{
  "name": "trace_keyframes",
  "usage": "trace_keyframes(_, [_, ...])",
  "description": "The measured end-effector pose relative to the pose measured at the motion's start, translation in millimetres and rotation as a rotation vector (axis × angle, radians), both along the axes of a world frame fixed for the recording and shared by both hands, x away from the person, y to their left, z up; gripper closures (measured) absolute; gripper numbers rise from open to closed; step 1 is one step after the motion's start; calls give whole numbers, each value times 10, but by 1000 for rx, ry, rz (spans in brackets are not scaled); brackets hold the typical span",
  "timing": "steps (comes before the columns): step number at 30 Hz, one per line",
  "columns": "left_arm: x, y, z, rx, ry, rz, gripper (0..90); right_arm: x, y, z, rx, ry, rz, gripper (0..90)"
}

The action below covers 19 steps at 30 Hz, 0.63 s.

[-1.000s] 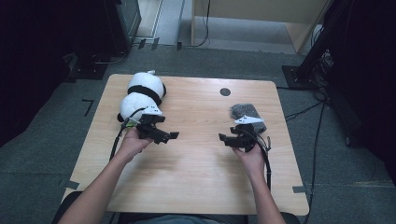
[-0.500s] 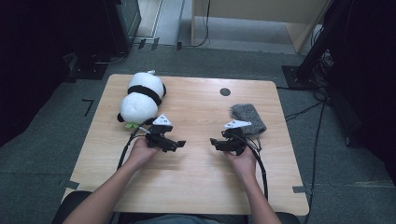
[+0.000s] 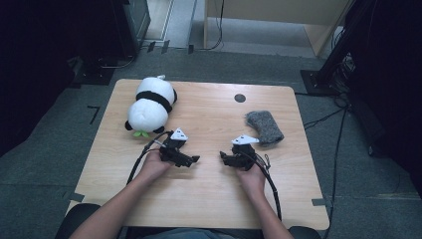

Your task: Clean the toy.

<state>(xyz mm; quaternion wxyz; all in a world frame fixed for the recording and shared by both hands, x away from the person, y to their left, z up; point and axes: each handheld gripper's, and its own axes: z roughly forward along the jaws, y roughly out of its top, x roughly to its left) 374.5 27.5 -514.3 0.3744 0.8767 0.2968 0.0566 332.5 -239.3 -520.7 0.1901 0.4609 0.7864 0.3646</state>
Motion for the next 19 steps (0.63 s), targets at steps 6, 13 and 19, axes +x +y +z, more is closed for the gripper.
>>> trace_keyframes(6, [-34, 21, -35, -10, -38, 9, 73, -6, 21, -17, -2, -10, 13, 272])
trace_keyframes(13, [-53, -4, -36, 15, -57, 12, 73, -3, 31, -21, -9, -6, 38, 228])
trace_keyframes(19, [-54, -5, -37, 14, -57, 13, 73, -3, 35, -22, -14, 0, 41, 188])
